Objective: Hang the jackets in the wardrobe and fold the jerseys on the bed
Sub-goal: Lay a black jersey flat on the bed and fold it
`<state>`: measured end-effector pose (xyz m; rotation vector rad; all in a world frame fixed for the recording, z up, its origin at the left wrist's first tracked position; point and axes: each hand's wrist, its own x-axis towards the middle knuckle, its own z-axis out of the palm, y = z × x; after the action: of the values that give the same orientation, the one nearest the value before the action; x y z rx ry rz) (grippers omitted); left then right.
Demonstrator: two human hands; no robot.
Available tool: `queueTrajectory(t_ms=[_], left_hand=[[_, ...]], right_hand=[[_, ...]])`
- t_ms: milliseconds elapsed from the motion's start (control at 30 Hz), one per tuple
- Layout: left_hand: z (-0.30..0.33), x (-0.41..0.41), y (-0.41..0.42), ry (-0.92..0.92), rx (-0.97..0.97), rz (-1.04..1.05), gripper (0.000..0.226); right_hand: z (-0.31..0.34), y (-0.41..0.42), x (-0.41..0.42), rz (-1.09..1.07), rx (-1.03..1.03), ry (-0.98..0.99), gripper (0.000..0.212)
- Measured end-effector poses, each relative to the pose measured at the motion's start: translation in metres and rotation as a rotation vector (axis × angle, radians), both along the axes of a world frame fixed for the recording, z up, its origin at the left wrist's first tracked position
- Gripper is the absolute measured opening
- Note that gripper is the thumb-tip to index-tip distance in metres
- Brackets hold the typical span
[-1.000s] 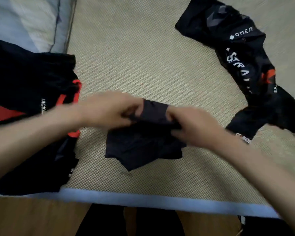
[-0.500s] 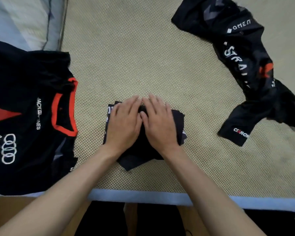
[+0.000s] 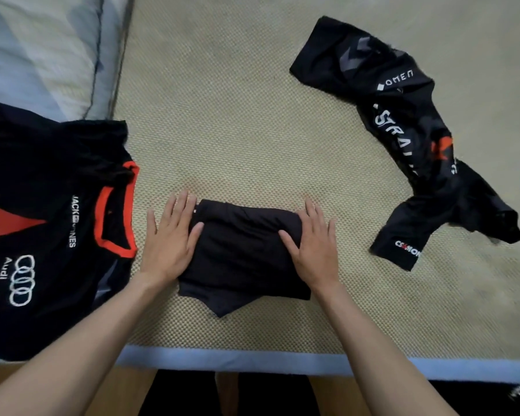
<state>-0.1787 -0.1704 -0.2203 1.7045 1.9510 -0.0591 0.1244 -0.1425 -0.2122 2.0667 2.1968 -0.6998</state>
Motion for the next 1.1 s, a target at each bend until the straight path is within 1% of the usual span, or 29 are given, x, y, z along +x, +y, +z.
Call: queueTrajectory(t_ms=[67, 100, 167, 233, 267, 300, 367, 400, 433, 533, 567, 667, 733, 767, 833, 900, 967, 1033, 1100], left_hand=[[0.011, 0.003, -0.006, -0.146, -0.009, 0.087, 0.066], [0.018, 0.007, -0.010, -0.208, -0.004, 0.127, 0.066], [0.027, 0.016, -0.018, -0.321, -0.007, 0.230, 0.056], [0.035, 0.027, -0.021, -0.393, -0.051, 0.321, 0.046], [0.039, 0.033, -0.019, -0.377, -0.065, 0.333, 0.043], [0.043, 0.038, -0.015, -0.320, -0.071, 0.308, 0.040], [0.049, 0.055, -0.006, -0.220, -0.105, 0.226, 0.035], [0.050, 0.066, -0.001, -0.221, -0.143, 0.195, 0.034], [0.050, 0.080, 0.004, -0.249, -0.189, 0.166, 0.035], [0.038, 0.131, 0.011, -0.339, -0.350, 0.071, 0.042], [0.033, 0.150, 0.009, -0.382, -0.393, 0.031, 0.045], [0.024, 0.210, -0.010, -0.545, -0.470, -0.073, 0.053], [0.022, 0.244, -0.024, -0.632, -0.490, -0.097, 0.058], [0.021, 0.256, -0.028, -0.644, -0.489, -0.103, 0.058], [0.021, 0.271, -0.033, -0.613, -0.483, -0.108, 0.057], [0.019, 0.276, -0.032, -0.576, -0.495, -0.105, 0.056], [0.017, 0.275, -0.032, -0.583, -0.535, -0.111, 0.055], [0.018, 0.273, -0.027, -0.601, -0.592, -0.129, 0.050], [0.021, 0.269, -0.018, -0.588, -0.601, -0.140, 0.034]], right_hand=[[0.013, 0.006, 0.003, -0.072, -0.034, 0.123, 0.055], [0.024, 0.009, 0.003, -0.146, -0.104, 0.211, 0.048], [0.039, 0.009, 0.007, -0.337, -0.340, 0.434, 0.044], [0.046, 0.002, 0.018, -0.494, -0.540, 0.626, 0.046], [0.047, -0.003, 0.026, -0.543, -0.597, 0.687, 0.049], [0.048, -0.008, 0.036, -0.590, -0.632, 0.740, 0.051], [0.047, -0.018, 0.063, -0.659, -0.665, 0.829, 0.045], [0.045, -0.024, 0.081, -0.671, -0.668, 0.842, 0.042], [0.045, -0.031, 0.099, -0.674, -0.664, 0.833, 0.042], [0.046, -0.053, 0.158, -0.727, -0.619, 0.767, 0.052], [0.050, -0.059, 0.179, -0.764, -0.601, 0.742, 0.051], [0.059, -0.074, 0.238, -0.906, -0.553, 0.688, 0.053], [0.059, -0.083, 0.264, -0.958, -0.524, 0.617, 0.053], [0.057, -0.086, 0.273, -0.958, -0.521, 0.578, 0.047], [0.053, -0.087, 0.282, -0.947, -0.526, 0.509, 0.034], [0.054, -0.082, 0.283, -0.917, -0.527, 0.454, 0.026], [0.054, -0.077, 0.284, -0.866, -0.534, 0.410, 0.022], [0.053, -0.068, 0.283, -0.795, -0.513, 0.309, 0.030], [0.052, -0.049, 0.278, -0.743, -0.382, 0.165, 0.048]])
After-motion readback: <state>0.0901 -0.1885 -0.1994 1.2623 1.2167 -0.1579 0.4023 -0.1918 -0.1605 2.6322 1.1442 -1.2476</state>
